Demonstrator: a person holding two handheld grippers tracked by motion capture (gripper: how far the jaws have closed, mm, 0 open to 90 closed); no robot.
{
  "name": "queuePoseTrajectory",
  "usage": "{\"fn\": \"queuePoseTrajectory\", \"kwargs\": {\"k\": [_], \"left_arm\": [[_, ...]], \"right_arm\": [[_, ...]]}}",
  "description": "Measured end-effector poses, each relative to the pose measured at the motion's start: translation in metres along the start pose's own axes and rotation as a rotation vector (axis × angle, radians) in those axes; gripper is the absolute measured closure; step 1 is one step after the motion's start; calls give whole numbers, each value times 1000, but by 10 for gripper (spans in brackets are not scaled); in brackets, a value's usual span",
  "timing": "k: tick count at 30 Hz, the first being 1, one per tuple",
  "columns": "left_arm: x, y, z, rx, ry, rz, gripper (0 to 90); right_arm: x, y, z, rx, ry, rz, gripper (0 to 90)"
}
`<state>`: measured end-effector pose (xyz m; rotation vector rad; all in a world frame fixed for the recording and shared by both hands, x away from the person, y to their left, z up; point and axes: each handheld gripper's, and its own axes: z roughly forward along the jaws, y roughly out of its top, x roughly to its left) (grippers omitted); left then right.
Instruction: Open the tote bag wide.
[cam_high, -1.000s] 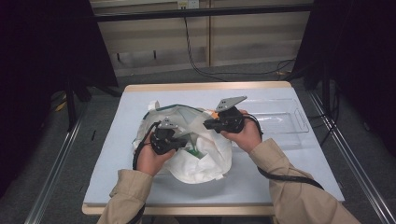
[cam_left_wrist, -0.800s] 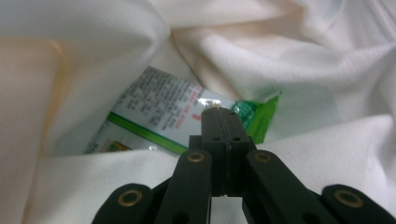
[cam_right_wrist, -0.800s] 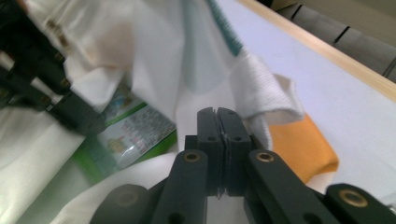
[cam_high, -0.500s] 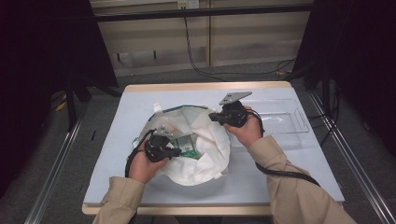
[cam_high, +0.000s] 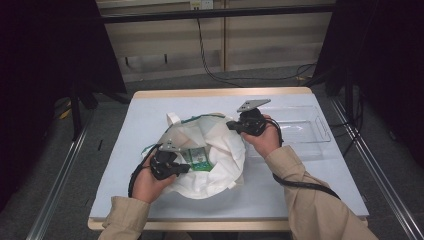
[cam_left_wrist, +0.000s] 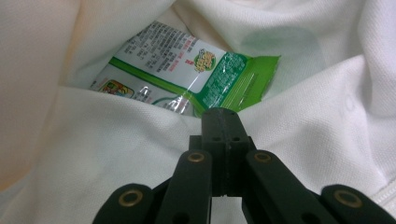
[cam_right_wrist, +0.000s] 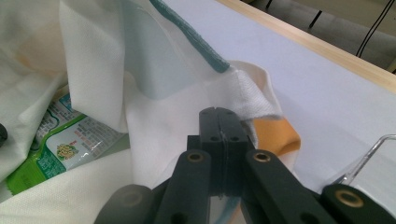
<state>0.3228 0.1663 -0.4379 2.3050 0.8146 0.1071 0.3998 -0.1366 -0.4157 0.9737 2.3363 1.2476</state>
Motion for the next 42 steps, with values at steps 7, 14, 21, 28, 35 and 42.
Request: {"fn": "queuePoseTrajectory", "kwargs": {"k": [7,14,21,28,35,42], "left_arm": [[0,-6,-1,-16,-11,-28,900],[-2,-7,-2,-6,-4,-13,900],[-4,-9,-5,3,13,-6,900],[3,-16,-8,-39,-1,-35,900],[2,-1,-13,-105,25,-14,900],[4,9,-6,-126,54,28,900]], "right_arm": [[0,-2,0,-8,-4,13,900],[-1,-2,0,0,-9,13,900],[-5,-3,-2,5,-20,17,900],[-2,-4,-2,-7,-5,10,900],[2,-4,0,-3,6,2,900],[3,-4,-1,-9,10,-3,900]]}}
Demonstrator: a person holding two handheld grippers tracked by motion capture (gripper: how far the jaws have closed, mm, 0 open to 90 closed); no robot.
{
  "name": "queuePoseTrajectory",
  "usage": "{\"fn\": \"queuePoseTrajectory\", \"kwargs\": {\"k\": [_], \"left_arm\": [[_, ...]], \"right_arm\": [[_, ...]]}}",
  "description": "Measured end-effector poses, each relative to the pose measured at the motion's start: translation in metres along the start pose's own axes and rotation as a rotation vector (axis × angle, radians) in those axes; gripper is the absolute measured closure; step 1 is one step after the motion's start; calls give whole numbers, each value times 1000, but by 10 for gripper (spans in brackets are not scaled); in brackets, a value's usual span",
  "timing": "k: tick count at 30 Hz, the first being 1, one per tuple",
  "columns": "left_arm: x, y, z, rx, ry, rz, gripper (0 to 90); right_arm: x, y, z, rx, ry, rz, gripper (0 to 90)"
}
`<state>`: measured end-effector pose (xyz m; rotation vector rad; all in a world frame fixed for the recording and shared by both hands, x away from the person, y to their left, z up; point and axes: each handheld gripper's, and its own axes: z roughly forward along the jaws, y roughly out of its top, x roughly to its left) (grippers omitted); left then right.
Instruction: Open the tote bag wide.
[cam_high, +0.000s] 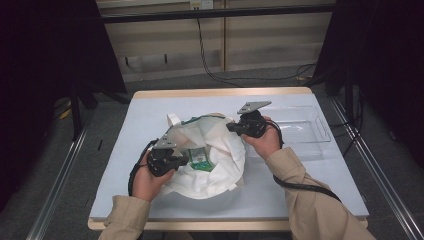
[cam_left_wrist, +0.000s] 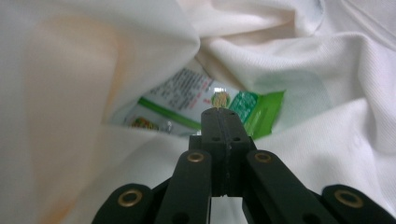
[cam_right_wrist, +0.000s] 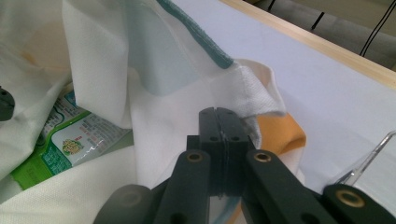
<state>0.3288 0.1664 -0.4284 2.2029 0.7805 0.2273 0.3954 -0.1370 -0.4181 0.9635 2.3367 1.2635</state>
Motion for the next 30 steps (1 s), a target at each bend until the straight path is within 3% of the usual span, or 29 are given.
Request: {"fn": "queuePoseTrajectory", "kwargs": {"k": [3,5,6,11,15,21,30], "left_arm": [[-2,3,9,-3,-7,12,877],[-3,5,13,26,1,22,857],[-2,4,14,22,-5,19,860],[-2,-1,19,108,-24,-7,900],[-1,-7,18,131,-39,-20,900],[0,-13,11,117,-50,-53,900],[-5,-22,7,133,-41,-29,900]], "right_arm": [[0,0,0,-1,-2,-3,900],[0,1,1,6,-3,-8,900],[0,1,1,5,-4,-5,900],[0,2,2,11,-7,-16,900],[-1,2,4,23,-19,-24,900],[-3,1,4,23,-28,-13,900],[-5,-2,5,35,-35,-12,900]]}}
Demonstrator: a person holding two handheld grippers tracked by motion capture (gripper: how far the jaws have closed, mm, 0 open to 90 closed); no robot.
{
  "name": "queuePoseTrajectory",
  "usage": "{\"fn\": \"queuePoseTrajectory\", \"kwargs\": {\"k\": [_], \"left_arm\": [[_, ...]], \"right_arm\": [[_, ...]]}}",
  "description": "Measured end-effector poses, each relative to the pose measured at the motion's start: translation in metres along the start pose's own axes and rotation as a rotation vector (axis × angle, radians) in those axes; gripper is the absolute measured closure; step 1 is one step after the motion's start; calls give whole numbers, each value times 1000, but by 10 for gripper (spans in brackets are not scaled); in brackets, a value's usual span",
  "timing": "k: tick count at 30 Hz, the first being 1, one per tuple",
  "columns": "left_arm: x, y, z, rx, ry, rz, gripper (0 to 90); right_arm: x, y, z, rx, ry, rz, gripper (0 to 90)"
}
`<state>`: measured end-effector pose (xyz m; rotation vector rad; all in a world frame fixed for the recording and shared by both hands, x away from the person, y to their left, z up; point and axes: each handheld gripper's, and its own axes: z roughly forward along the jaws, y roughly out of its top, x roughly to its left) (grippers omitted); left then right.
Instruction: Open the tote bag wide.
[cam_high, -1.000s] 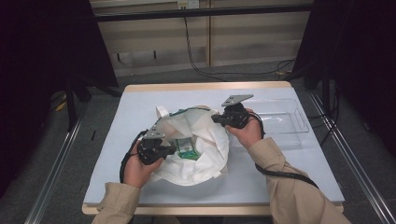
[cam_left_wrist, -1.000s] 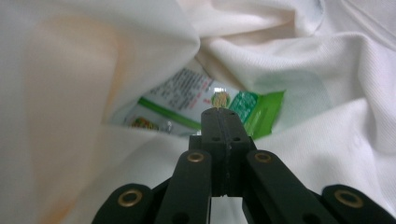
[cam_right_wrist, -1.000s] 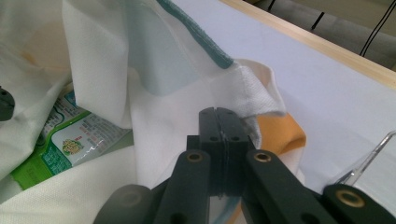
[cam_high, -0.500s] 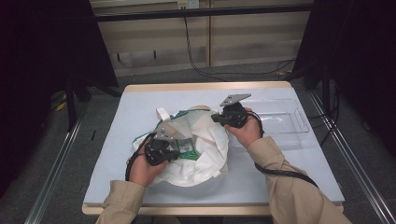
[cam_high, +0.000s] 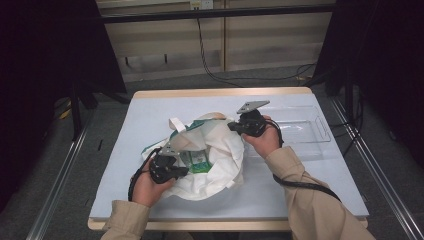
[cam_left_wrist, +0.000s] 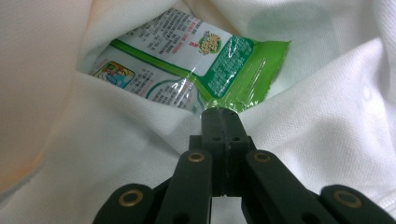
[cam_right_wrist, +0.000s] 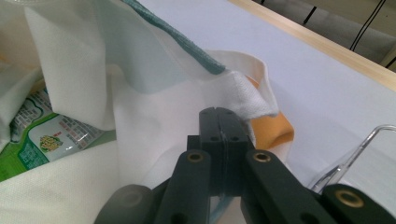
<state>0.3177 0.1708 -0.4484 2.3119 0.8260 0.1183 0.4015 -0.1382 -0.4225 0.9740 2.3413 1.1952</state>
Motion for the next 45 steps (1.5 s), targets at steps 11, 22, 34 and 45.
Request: {"fn": "queuePoseTrajectory", "kwargs": {"k": [11,22,34,45], "left_arm": [[2,-3,-1,5,-8,0,900],[2,-4,-1,5,-17,-2,900],[-5,11,-3,-47,1,37,834],[-9,20,9,-24,12,76,727]], "right_arm": [[-10,-4,3,32,-16,33,900],[-10,-6,3,38,-10,25,900],[8,-5,-19,-14,37,-4,883],[35,-6,-26,-43,110,-39,877]]}}
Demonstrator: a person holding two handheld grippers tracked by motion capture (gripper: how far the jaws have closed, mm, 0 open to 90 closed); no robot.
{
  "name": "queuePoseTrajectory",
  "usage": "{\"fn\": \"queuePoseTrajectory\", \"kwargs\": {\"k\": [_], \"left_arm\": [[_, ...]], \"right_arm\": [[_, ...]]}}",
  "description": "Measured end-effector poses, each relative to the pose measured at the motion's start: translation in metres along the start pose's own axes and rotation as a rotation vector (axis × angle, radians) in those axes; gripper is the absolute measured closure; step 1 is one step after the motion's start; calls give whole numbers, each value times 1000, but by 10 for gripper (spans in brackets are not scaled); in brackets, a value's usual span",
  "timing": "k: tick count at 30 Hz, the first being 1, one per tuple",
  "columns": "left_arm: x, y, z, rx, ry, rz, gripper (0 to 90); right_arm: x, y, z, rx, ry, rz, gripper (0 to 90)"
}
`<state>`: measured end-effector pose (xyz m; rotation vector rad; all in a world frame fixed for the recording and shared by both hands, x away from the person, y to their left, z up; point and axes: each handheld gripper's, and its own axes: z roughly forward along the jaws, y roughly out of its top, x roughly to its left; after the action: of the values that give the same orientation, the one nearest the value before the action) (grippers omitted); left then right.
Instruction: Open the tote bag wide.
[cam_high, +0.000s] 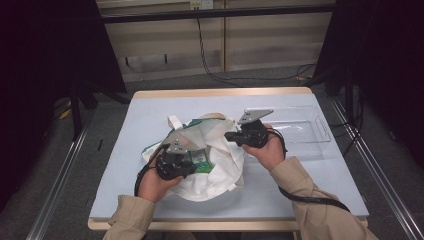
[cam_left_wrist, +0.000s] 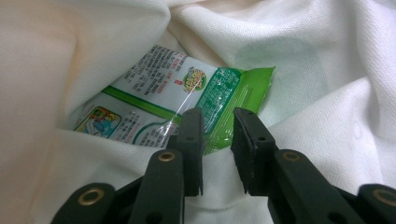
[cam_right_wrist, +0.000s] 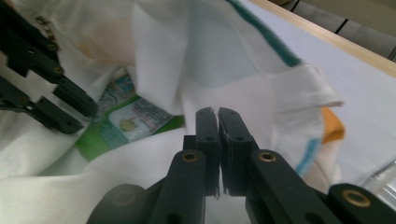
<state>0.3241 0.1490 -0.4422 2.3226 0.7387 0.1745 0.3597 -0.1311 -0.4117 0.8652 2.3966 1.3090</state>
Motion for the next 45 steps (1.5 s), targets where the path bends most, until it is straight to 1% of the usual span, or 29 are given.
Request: {"fn": "queuePoseTrajectory", "kwargs": {"k": [1,3,7,8,13,15,16,17,19,22,23,24,25,26,30,32,33,34,35,36,37,38,39,40,41,42,43,44,45], "left_arm": [[0,1,0,12,1,3,724],[1,1,1,-1,6,0,716],[0,4,3,-4,30,15,670],[0,5,3,7,35,24,662],[0,5,7,5,27,30,641],[-1,5,9,5,26,24,638],[-1,5,8,8,27,29,632],[-1,5,9,4,29,22,621],[0,6,8,4,29,38,593],[-2,7,9,-11,27,39,514],[-3,7,9,-8,32,43,490],[-3,7,10,-5,32,51,475],[-4,7,10,-6,31,48,466],[-4,8,11,-8,28,61,458],[-6,10,13,-7,15,68,449],[-7,10,14,-11,4,64,452],[-8,11,15,2,13,76,450],[-9,11,16,-5,3,70,449],[-9,12,18,-2,5,79,451],[-9,12,18,7,-3,75,453],[-9,12,20,-2,-14,74,452],[-10,12,21,5,-9,78,449],[-10,12,23,-7,-16,68,441],[-11,13,23,-3,-14,69,432],[-11,13,24,6,-12,80,426],[-12,13,25,-5,-10,70,423],[-11,14,25,12,-10,84,422],[-11,13,26,7,-9,74,429],[-11,14,27,5,-11,80,435]], "right_arm": [[3,0,1,5,10,-5,876],[10,0,3,11,27,-12,876],[25,-1,8,16,68,-34,873],[27,-1,9,15,79,-38,874],[42,-2,16,18,130,-57,871],[47,-3,19,28,144,-68,869],[49,-4,20,38,149,-64,866],[50,-6,22,44,154,-66,866],[52,-11,25,52,164,-68,869],[53,-16,26,59,171,-59,871],[52,-18,26,59,172,-58,871],[52,-19,26,59,173,-54,871],[52,-20,26,58,172,-52,871],[52,-21,25,59,171,-51,871],[52,-24,24,52,172,-49,871],[51,-26,24,47,173,-39,871],[51,-26,24,48,175,-35,872],[51,-27,24,46,175,-30,872],[51,-27,24,45,176,-30,872],[51,-27,25,45,175,-30,872],[51,-27,25,46,175,-29,872],[51,-26,25,46,174,-28,873],[51,-26,25,47,173,-28,874],[51,-26,25,48,171,-28,875],[51,-26,25,49,171,-27,875],[51,-26,25,49,170,-28,875],[51,-26,25,49,169,-28,875],[51,-26,25,49,170,-28,875],[51,-26,25,48,170,-27,875]]}}
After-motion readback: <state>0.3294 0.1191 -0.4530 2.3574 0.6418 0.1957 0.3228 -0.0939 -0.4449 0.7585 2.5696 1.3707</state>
